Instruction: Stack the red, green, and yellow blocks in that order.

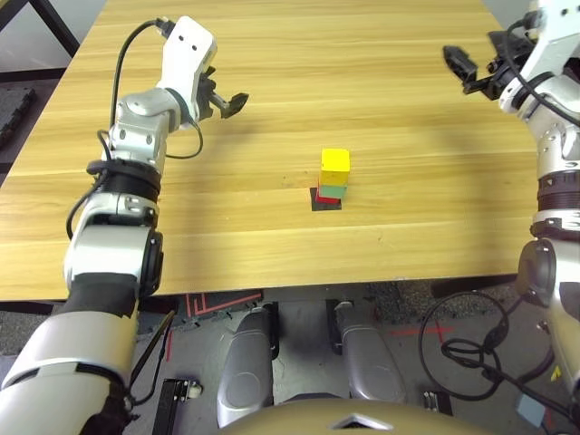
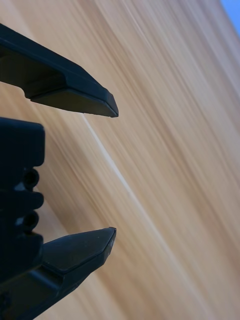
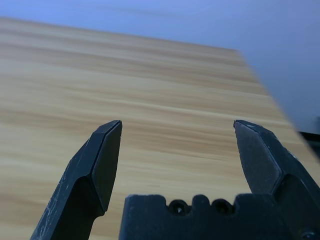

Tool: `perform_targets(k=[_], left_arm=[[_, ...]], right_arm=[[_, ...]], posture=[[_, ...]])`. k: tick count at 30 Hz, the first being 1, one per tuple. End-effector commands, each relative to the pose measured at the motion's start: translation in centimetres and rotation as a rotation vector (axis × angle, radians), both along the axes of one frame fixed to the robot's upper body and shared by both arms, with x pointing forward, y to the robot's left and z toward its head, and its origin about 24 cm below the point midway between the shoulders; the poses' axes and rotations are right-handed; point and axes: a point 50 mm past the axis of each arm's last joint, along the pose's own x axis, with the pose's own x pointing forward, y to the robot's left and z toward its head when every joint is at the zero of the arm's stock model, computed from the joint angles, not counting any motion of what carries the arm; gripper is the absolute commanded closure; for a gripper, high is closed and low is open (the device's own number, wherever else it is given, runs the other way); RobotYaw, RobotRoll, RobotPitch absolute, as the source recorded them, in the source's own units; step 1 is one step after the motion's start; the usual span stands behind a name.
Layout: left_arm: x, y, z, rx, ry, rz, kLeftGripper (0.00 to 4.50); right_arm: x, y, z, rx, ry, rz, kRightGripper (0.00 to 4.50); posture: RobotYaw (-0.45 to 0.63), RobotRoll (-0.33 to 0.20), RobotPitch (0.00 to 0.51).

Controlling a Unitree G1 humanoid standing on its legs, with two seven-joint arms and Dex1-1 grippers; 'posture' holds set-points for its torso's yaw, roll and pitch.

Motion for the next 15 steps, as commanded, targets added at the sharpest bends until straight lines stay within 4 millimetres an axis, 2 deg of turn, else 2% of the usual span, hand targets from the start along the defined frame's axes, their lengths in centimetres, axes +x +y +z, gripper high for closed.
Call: perform_targets(k=[1,5,7,10,15], left_arm=[[-1.3,1.6,0.7,-0.055,-0.066,0.189,0.02],[-2.6,3.5,0.3,-0.103,-0.082,0.337,0.02],[-3.4,3.7,-0.5,-0.116,-0.061,0.359,0.02],[-4.3,3.1,-1.9,-0.127,-0.016,0.366,0.02],[-5.1,1.0,-3.6,-0.148,0.042,0.332,0.02]], right_arm=[[-1.5,-2.8,-1.2,0.043,-0.027,-0.162,0.00],[-2.8,-3.9,-2.6,0.084,-0.023,-0.223,0.00],[-3.4,-4.2,-3.4,0.107,-0.013,-0.239,0.00],[-4.1,-4.3,-4.4,0.135,0.004,-0.261,0.00],[-5.1,-4.6,-5.1,0.146,0.019,-0.282,0.00]], posture=[[0.15,0.022,0.170],[0.16,0.030,0.174],[0.16,0.031,0.178],[0.16,0.030,0.186],[0.14,0.032,0.202]])
